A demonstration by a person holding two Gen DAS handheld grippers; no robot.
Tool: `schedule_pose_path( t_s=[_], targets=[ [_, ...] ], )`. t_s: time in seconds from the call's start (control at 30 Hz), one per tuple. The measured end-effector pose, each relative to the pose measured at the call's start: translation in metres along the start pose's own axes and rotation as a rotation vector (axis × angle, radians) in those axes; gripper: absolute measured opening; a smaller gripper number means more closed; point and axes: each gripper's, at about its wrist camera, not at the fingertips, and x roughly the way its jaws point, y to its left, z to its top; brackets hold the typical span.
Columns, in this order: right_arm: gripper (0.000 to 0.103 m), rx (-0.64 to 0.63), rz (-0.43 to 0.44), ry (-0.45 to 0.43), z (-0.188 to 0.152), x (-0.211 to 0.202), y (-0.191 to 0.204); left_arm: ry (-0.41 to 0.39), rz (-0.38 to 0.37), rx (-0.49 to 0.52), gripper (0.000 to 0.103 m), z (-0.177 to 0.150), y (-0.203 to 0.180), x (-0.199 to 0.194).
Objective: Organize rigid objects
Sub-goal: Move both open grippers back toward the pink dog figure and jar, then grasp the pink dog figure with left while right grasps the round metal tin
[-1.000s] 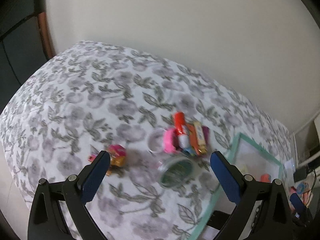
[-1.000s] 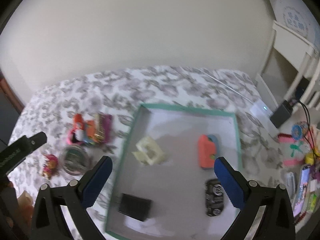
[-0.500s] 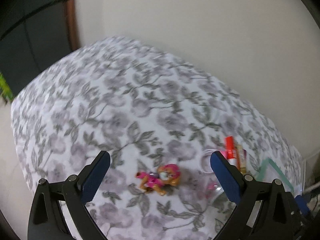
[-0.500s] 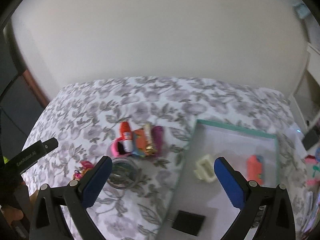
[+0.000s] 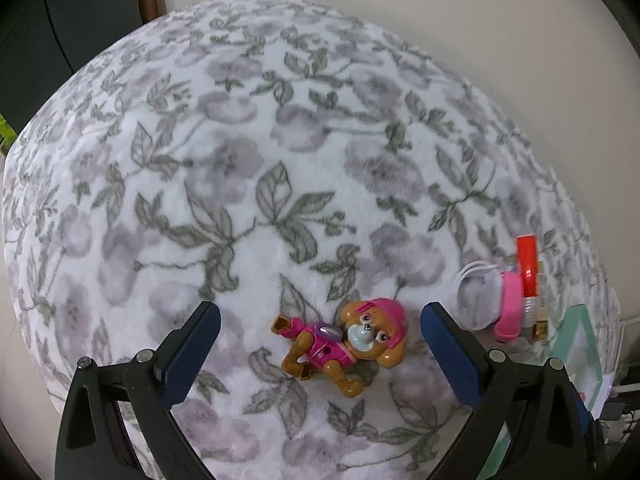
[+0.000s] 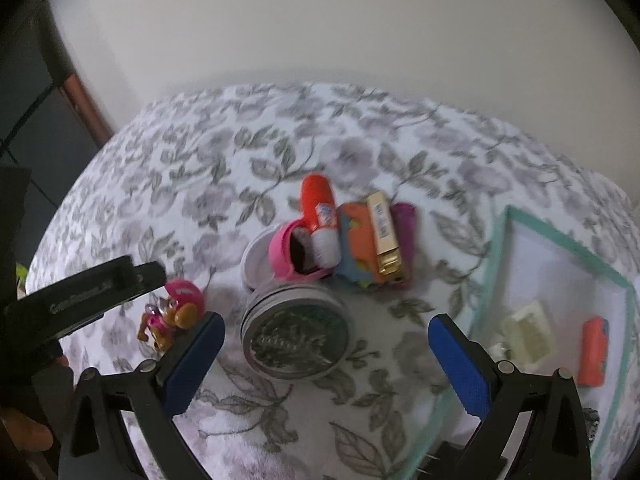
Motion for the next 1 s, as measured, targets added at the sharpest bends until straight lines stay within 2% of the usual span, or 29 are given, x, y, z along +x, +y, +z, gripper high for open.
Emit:
schedule_pose_path(
  t_s=[0.2,0.6,0.77,0.87,1.0],
  targets=[
    [0.103,-0.033,-0.002,0.033,-0.006,0.02,0.009,0.057,0.005,-0.009,0.1,-0.006,-0.002,0.021],
    [0.102,-0.059,0.0,0.055,-0.014,0.041,0.017,0.112,0.003,-0.022,0.1,-0.017,-0.006,0.04],
    [0.091,-0.054,0.01,0.051,-0.013,0.04,0.017,0.11,-0.017,-0.026,0.098,-0.02,-0.007,0.042],
    [0.076,-0.052,0.023,0.044,-0.013,0.038,0.018,0.101,-0.005,-0.025,0.085,-0.022,-0.01,0.038],
    [0.076,-0.039,0.039,0.048,-0.013,0.037,0.015,0.1,-0.023,-0.029,0.083,-0.02,-0.01,0.03]
  ],
)
